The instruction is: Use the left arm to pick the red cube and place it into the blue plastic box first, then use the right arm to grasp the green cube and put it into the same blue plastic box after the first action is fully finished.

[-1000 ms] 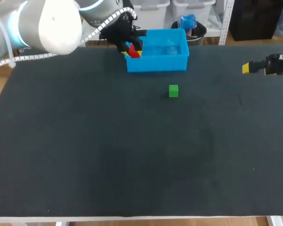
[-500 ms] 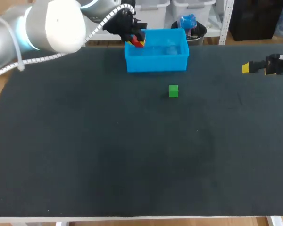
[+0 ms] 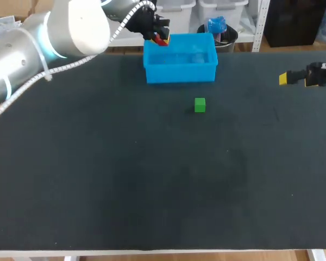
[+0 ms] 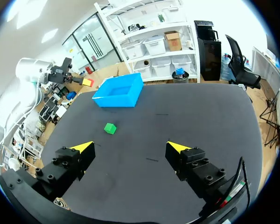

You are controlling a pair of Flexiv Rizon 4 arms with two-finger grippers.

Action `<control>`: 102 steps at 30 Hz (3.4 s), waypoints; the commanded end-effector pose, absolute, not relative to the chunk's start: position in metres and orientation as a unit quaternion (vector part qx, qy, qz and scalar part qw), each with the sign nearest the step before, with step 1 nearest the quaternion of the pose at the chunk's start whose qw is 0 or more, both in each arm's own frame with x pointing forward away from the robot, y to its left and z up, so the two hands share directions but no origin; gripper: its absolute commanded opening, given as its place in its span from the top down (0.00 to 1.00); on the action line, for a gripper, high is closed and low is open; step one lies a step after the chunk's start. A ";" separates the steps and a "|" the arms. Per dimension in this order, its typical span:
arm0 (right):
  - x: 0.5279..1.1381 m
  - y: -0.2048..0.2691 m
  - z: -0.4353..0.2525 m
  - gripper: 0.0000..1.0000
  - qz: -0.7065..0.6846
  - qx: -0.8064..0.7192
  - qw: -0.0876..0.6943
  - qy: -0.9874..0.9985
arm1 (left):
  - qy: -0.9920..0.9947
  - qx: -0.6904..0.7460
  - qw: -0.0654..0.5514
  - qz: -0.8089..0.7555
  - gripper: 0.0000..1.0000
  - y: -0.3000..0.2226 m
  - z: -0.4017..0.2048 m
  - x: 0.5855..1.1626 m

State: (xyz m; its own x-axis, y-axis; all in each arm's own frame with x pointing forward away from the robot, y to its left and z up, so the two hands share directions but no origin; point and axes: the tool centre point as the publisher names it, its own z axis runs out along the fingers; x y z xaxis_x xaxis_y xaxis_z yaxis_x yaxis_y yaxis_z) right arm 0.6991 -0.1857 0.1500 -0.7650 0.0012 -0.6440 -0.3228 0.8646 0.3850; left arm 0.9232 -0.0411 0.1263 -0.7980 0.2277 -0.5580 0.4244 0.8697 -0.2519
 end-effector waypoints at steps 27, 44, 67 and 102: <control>0.700 -0.185 0.150 0.00 0.243 -0.088 0.331 0.907 | 0.950 0.161 0.213 -0.159 1.00 -0.074 0.059 1.000; 0.700 -0.185 0.150 0.00 0.243 -0.088 0.331 0.907 | 0.958 0.149 0.197 -0.148 0.07 -0.072 0.054 1.001; 0.700 -0.185 0.150 0.00 0.243 -0.088 0.331 0.907 | 0.934 0.184 0.256 -0.169 0.00 -0.061 0.134 0.950; 0.700 -0.185 0.150 0.00 0.243 -0.088 0.331 0.907 | 0.884 0.187 0.353 -0.241 0.00 0.049 0.145 0.759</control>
